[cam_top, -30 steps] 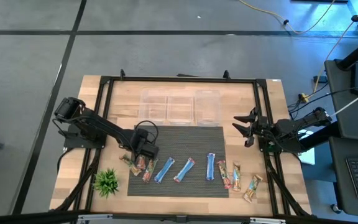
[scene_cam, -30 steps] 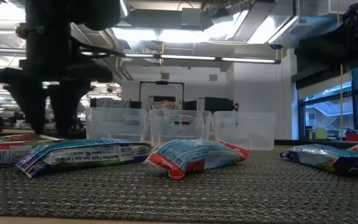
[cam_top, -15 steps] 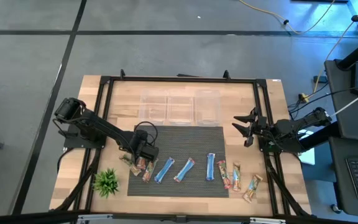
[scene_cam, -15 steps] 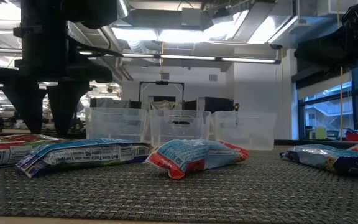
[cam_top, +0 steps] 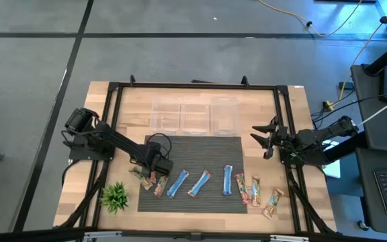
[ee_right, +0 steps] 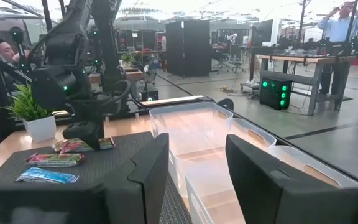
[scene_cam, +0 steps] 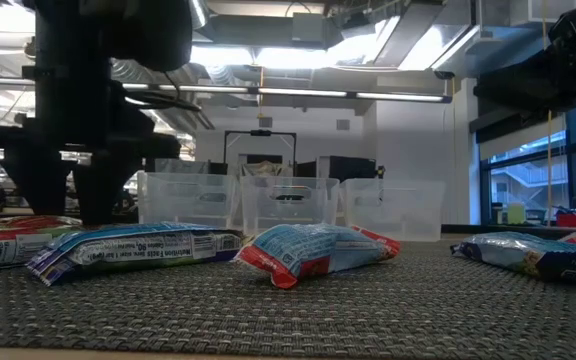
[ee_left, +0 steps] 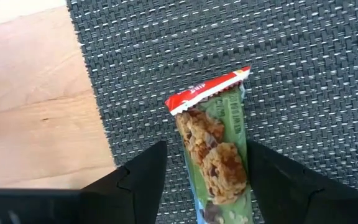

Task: Pick and place Granola Bars by type
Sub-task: Put the left red granola bar into the left transparent bin

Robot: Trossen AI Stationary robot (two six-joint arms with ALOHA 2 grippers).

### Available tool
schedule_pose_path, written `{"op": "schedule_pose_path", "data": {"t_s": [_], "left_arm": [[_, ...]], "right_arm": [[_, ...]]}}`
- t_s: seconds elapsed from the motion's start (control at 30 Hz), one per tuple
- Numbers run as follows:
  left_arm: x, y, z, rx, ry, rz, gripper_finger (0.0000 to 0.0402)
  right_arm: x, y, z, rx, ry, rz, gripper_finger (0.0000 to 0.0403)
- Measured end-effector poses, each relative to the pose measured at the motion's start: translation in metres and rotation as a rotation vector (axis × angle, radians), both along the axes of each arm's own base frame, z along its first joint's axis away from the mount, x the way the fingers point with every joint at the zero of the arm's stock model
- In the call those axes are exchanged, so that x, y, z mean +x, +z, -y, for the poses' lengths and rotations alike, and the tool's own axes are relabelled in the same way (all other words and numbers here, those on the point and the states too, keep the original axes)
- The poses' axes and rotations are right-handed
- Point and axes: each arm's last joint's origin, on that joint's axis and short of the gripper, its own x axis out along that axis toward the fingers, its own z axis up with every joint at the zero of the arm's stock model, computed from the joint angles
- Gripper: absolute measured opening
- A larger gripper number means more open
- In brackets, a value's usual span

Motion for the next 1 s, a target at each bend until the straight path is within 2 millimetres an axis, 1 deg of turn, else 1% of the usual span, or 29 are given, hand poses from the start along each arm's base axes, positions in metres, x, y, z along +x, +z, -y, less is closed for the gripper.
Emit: {"op": "schedule_pose_path", "data": {"t_s": [0.1,0.37,0.53,0.63,0.73,0.8,0.9,1.0], "left_arm": [[0.001,-0.001,0.0,-0.002,0.0,0.007,0.0182],[0.001,-0.001,0.0,0.018,-0.001,0.014,0.0108],[0.0,0.006,-0.001,0.014,-0.002,0.037,0.0082],[-0.002,0.02,-0.004,-0.008,0.004,0.087,0.0079],[-0.005,0.043,-0.011,0.016,0.015,0.181,0.0079],[-0.006,0.062,-0.019,0.089,0.024,0.28,0.008],[-0.008,0.089,-0.035,0.259,0.04,0.407,0.0079],[-0.012,0.111,-0.054,0.402,0.046,0.475,0.0077]], "right_arm": [[0.0,0.0,0.0,0.0,0.0,-0.001,0.0163],[0.0,0.0,0.0,0.0,0.0,-0.001,0.0163],[0.0,0.0,0.0,0.0,0.0,-0.001,0.0163],[0.0,0.0,0.0,0.0,0.0,-0.001,0.0163],[0.0,0.0,0.0,0.0,0.0,0.0,0.0163],[0.0,0.0,0.0,0.0,0.0,0.0,0.0163],[0.0,0.0,0.0,0.001,0.0,0.0,0.0163],[0.0,0.0,0.0,0.002,0.0,0.001,0.0163]]}}
